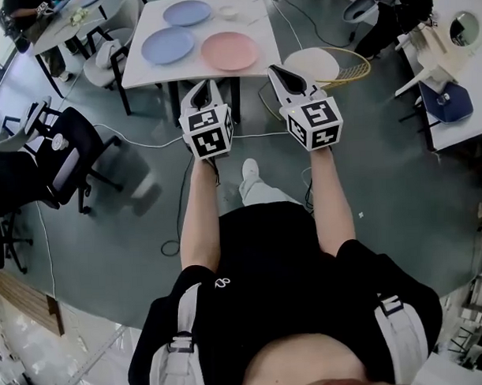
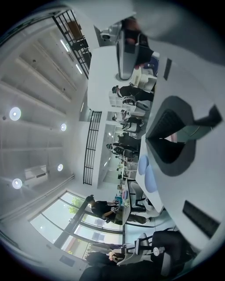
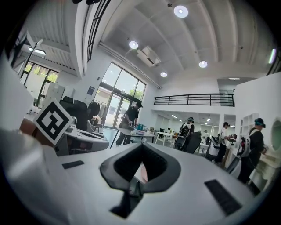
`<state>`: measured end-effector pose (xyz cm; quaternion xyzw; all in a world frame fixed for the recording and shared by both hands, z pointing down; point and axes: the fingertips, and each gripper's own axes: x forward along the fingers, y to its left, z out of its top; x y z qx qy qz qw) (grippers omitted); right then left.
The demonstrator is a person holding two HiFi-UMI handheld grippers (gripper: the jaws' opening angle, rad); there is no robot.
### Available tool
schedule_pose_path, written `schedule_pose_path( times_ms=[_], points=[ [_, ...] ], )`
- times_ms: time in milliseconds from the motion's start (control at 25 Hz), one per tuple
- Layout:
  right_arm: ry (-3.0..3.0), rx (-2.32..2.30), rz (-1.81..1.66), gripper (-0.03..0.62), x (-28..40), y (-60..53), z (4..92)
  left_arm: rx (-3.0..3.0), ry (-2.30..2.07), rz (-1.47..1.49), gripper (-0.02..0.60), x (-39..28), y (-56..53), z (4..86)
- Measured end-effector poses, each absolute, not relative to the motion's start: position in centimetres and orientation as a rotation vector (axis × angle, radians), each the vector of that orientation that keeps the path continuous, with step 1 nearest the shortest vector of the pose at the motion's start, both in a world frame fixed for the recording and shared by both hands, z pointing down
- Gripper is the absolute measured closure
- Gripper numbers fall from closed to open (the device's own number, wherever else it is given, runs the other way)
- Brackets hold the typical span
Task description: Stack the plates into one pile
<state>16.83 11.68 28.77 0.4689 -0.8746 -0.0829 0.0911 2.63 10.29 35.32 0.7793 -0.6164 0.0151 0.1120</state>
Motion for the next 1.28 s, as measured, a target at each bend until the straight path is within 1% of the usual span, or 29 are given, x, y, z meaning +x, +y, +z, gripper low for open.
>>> schedule_pose_path(
  times_ms=[200,520,760,1040,1120,1280],
  points=[
    [-2.571,1.418,-0.091,0.586,20.4,4.3,31.8,2.246,-1.798,0.099,0.566,4.8,3.8,36.7],
    [-2.539,1.365,0.100,0.586,24.5,-7.5,36.8,2.076,-1.826,0.194,0.566,6.5,-5.3,42.4],
    [-2.558,1.326,0.288,0.586,25.6,-14.0,40.4,1.909,-1.888,0.314,0.566,5.9,-7.6,46.0],
    [-2.575,1.266,0.464,0.586,23.5,-17.3,45.9,1.868,-1.870,0.410,0.566,4.7,-9.9,49.1],
    [-2.561,1.301,0.537,0.586,24.4,-18.6,46.9,1.894,-1.859,0.422,0.566,4.9,-10.6,49.1],
    [-2.495,1.441,0.665,0.586,28.7,-20.3,48.1,1.912,-1.832,0.494,0.565,6.2,-11.3,49.7]
  ],
)
